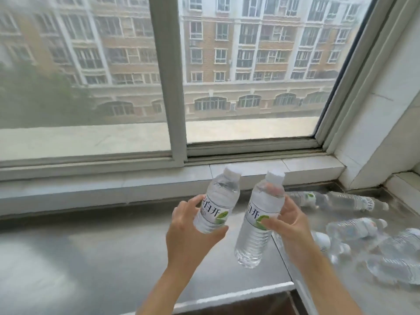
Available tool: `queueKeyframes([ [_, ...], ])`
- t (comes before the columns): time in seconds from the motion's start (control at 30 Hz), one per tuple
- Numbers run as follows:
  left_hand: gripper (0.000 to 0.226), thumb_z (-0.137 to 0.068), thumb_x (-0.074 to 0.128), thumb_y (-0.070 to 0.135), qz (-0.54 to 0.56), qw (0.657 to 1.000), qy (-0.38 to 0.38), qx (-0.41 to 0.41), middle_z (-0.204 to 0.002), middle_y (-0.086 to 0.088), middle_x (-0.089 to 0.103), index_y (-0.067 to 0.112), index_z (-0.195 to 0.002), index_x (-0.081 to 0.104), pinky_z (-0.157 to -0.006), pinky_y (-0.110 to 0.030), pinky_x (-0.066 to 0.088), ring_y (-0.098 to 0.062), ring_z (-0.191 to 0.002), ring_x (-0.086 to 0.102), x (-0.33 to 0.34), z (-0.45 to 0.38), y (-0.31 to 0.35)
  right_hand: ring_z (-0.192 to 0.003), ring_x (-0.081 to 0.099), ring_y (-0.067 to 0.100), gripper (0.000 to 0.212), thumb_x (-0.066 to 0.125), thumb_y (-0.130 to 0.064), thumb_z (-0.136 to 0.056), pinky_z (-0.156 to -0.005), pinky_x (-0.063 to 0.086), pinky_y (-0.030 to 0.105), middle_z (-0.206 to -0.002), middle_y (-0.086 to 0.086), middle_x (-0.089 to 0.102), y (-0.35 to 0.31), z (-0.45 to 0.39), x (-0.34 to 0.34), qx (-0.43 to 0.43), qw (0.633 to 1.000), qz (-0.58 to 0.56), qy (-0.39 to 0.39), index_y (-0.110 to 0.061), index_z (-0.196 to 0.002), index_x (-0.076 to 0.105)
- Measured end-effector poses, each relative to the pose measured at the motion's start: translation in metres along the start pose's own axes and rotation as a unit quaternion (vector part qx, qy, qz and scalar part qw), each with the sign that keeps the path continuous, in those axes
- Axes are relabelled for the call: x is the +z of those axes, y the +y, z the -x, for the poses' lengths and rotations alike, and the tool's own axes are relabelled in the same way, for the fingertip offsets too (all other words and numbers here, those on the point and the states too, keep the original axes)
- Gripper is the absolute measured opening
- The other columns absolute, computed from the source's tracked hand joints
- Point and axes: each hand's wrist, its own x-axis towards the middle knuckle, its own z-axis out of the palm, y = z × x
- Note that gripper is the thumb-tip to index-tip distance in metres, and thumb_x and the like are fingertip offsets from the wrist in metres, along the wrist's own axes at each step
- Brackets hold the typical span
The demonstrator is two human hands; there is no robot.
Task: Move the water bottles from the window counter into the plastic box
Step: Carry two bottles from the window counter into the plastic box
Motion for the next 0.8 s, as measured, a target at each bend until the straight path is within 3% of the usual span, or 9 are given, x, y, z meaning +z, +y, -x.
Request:
queueKeyframes([
  [0.1, 0.081, -0.048, 0.091, 0.039, -0.043, 0.996, 0.07, -0.025, -0.09, 0.018, 0.053, 0.045, -0.116, 0.049, -0.063, -0.009, 0.038, -0.006, -0.084, 0.055, -0.033, 0.025, -0.006, -0.097, 0.064, 0.031, 0.078, 0.085, -0.013, -0.047, -0.078, 0.054, 0.035, -0.113, 0.015, 0.068, 0.001, -0.002, 0.028, 0.017, 0.997, -0.001, -0.072, -0.016, -0.121, 0.061],
  [0.2, 0.079, -0.05, 0.091, 0.043, -0.065, 0.986, 0.13, -0.081, -0.099, 0.023, 0.055, 0.037, -0.119, 0.054, -0.067, -0.007, 0.041, 0.0, -0.087, 0.058, -0.064, 0.061, -0.008, -0.095, 0.067, 0.03, 0.089, 0.093, -0.023, -0.039, -0.074, 0.055, 0.032, -0.112, 0.013, 0.069, 0.002, 0.005, 0.055, 0.035, 0.988, 0.004, -0.152, -0.017, -0.122, 0.06],
  [0.3, 0.076, -0.05, 0.089, 0.045, -0.055, 0.969, 0.197, -0.135, -0.1, 0.031, 0.054, 0.047, -0.114, 0.049, -0.07, -0.009, 0.042, 0.01, -0.094, 0.057, -0.095, 0.104, -0.006, -0.094, 0.068, 0.027, 0.096, 0.095, -0.021, -0.034, -0.07, 0.055, 0.03, -0.107, 0.011, 0.071, 0.008, 0.019, 0.085, 0.053, 0.976, 0.011, -0.209, -0.017, -0.123, 0.06],
  [0.4, 0.074, -0.047, 0.084, 0.054, -0.066, 0.947, 0.258, -0.18, -0.105, 0.032, 0.057, 0.06, -0.11, 0.045, -0.075, -0.019, 0.051, 0.014, -0.099, 0.054, -0.128, 0.151, -0.005, -0.095, 0.068, 0.024, 0.083, 0.086, -0.002, -0.045, -0.069, 0.055, 0.029, -0.107, 0.009, 0.072, 0.018, 0.041, 0.118, 0.071, 0.958, 0.011, -0.277, -0.021, -0.121, 0.06],
  [0.47, 0.083, -0.046, 0.087, 0.05, -0.076, 0.93, 0.3, -0.198, -0.109, 0.026, 0.061, 0.059, -0.118, 0.047, -0.076, -0.03, 0.058, 0.007, -0.1, 0.058, -0.151, 0.18, -0.003, -0.097, 0.068, 0.025, 0.084, 0.087, -0.004, -0.044, -0.07, 0.055, 0.031, -0.11, 0.008, 0.071, 0.023, 0.058, 0.143, 0.084, 0.943, 0.01, -0.322, -0.022, -0.122, 0.06],
  [0.57, 0.097, -0.047, 0.094, 0.033, -0.099, 0.903, 0.354, -0.221, -0.105, 0.02, 0.062, 0.067, -0.121, 0.041, -0.075, -0.011, 0.051, 0.006, -0.097, 0.059, -0.183, 0.223, 0.001, -0.097, 0.068, 0.025, 0.092, 0.09, -0.012, -0.035, -0.069, 0.056, 0.03, -0.112, 0.008, 0.07, 0.03, 0.086, 0.187, 0.105, 0.915, 0.004, -0.389, -0.022, -0.122, 0.06],
  [0.67, 0.097, -0.049, 0.096, 0.029, -0.101, 0.871, 0.407, -0.255, -0.102, 0.02, 0.062, 0.066, -0.12, 0.041, -0.073, -0.007, 0.046, 0.007, -0.096, 0.059, -0.215, 0.263, 0.007, -0.095, 0.069, 0.023, 0.089, 0.09, -0.012, -0.034, -0.068, 0.056, 0.029, -0.11, 0.008, 0.071, 0.038, 0.118, 0.234, 0.117, 0.884, -0.001, -0.452, -0.023, -0.118, 0.062],
  [0.8, 0.095, -0.051, 0.096, 0.015, -0.118, 0.834, 0.463, -0.276, -0.098, 0.019, 0.062, 0.054, -0.12, 0.043, -0.07, -0.001, 0.044, 0.015, -0.093, 0.058, -0.263, 0.316, 0.014, -0.1, 0.067, 0.032, 0.088, 0.094, -0.015, -0.033, -0.078, 0.055, 0.047, -0.112, 0.01, 0.07, 0.052, 0.171, 0.301, 0.138, 0.836, -0.008, -0.53, -0.024, -0.115, 0.062],
])
